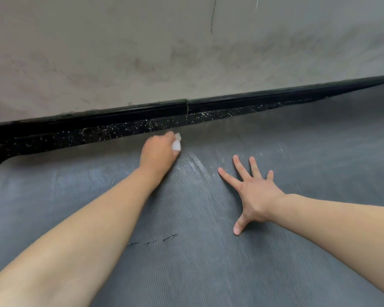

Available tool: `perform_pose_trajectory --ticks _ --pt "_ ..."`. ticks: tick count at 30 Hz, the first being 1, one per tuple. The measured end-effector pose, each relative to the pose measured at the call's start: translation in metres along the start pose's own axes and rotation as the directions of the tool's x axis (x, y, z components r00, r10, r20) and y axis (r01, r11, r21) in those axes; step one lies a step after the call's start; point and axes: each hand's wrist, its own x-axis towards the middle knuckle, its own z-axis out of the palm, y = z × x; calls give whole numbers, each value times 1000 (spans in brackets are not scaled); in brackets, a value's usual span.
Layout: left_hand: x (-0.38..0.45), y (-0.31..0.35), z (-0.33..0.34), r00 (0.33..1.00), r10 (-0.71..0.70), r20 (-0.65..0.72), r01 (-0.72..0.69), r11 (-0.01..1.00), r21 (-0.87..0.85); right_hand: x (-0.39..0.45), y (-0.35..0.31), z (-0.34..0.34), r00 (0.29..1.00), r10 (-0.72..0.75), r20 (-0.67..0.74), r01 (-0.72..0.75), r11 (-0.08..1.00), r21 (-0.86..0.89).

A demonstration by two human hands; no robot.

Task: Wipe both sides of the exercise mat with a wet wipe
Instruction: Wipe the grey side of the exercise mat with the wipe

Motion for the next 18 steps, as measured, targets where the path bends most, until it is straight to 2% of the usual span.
perform_pose_trajectory --ticks 1,2,3,4,5,6,7,8,9,11,12,13,15,17,18 --pt "1 1 3 998 -53 -22 52 998 -36 0 0 0 1000 0 -2 0 1000 2" --pt "-3 11 5 1000 -27 -4 26 997 -73 0 0 0 1000 -1 -3 1 1000 1" --pt "-12 26 9 995 78 61 -72 993 -91 0 0 0 1000 -4 -4 4 1000 -2" --pt "-22 38 11 960 236 148 -223 970 -96 0 0 0 1000 -5 -7 5 1000 -3" --pt "-28 43 14 893 385 234 -374 923 -94 0 0 -1 1000 -7 -9 7 1000 -5" --pt "-24 42 11 848 454 274 -455 888 -66 -1 -1 -1 1000 -11 -9 11 1000 -8" --pt "-12 34 9 866 429 256 -439 898 -18 -2 0 -1 1000 -21 -13 21 1000 -11" --pt "3 23 7 923 330 198 -338 941 11 -4 1 -4 999 -34 -23 34 999 -8" --pt "17 11 5 976 186 118 -190 981 30 -6 4 -9 998 -49 -42 49 999 4" --pt "31 -5 4 997 -82 -9 83 996 40 -3 16 -25 992 -59 -113 62 998 23" --pt "32 -3 7 992 -119 -34 120 992 31 1 25 -34 990 -38 -139 42 999 28" --pt "30 4 10 995 -99 -30 99 995 1 5 34 -43 991 4 -135 1 999 38" --pt "25 26 15 996 58 66 -55 997 -45 17 50 -54 995 86 -47 -83 995 58" --pt "22 35 20 916 333 225 -341 940 -5 27 60 -49 995 101 6 -101 992 70" --pt "30 31 19 876 408 258 -433 900 46 30 62 -45 996 92 3 -92 993 74"
